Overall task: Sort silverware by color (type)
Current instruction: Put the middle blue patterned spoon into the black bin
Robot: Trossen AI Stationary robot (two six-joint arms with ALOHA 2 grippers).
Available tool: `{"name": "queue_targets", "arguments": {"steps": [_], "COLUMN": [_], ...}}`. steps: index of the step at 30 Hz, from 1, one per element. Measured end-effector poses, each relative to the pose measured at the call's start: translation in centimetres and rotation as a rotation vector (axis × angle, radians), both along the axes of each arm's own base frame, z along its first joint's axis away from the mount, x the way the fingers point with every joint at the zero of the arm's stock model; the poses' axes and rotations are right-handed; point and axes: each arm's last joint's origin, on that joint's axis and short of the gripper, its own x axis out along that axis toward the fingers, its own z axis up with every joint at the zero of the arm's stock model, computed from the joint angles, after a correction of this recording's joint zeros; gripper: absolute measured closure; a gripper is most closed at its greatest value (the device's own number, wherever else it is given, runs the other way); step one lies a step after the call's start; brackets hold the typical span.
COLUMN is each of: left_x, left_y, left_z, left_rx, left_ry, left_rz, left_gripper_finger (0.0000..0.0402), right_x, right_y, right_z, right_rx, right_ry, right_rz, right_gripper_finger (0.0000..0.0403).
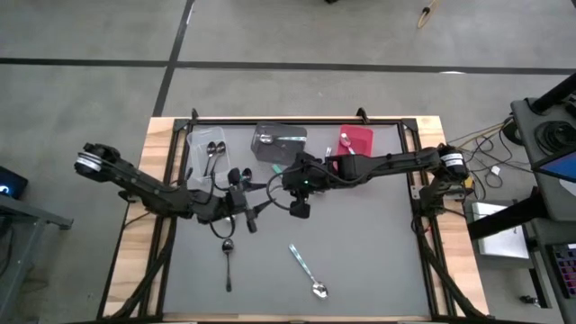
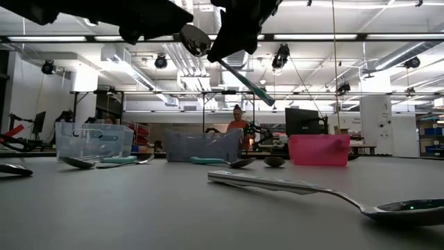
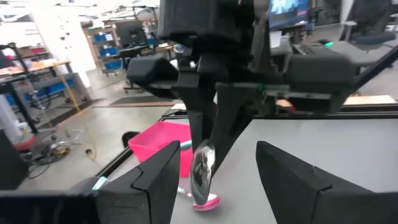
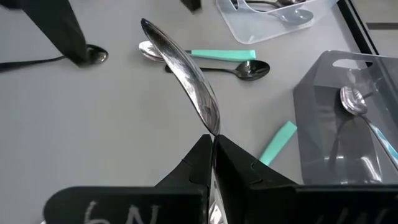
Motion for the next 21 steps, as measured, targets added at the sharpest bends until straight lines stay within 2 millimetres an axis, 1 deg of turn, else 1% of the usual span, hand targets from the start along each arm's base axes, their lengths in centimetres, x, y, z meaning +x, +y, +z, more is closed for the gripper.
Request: {"name": "queue_targets", "arguments": {"steps": [4, 9, 12, 16, 17, 21], "left_x": [0.53, 1.04, 1.12, 1.01, 0.98, 0.93], "left_y": [0.04, 0.36, 0.41, 0.54, 0.56, 0.59], "left_z": [-0.53, -0.87, -0.69, -0.45, -0.38, -0.17], "left_rx": [0.007, -0.015, -0.019, -0.029, -0.043, -0.092], "left_ry": [0.018, 0.023, 0.015, 0.002, -0.007, -0.044], "left_rz": [0.029, 0.050, 0.062, 0.105, 0.112, 0.123], "left_gripper_finger": [0.0223, 0.0263, 0.0303, 0.0380, 0.0390, 0.0398], "right_x": [0.00, 0.00, 0.00, 0.09, 0.11, 0.21], "right_y": [0.00, 0.00, 0.00, -0.02, -0.02, 0.01], "right_z": [0.00, 0.00, 0.00, 0.09, 0.10, 0.21], "right_rx": [-0.001, -0.001, -0.001, 0.006, 0.015, 0.011], "right_ry": [0.000, 0.000, -0.001, -0.016, -0.019, -0.034], "right_rz": [0.001, 0.001, 0.001, -0.019, -0.025, -0.020], "right_gripper_finger": [0.0394, 0.0394, 0.0394, 0.0391, 0.0389, 0.0368]}}
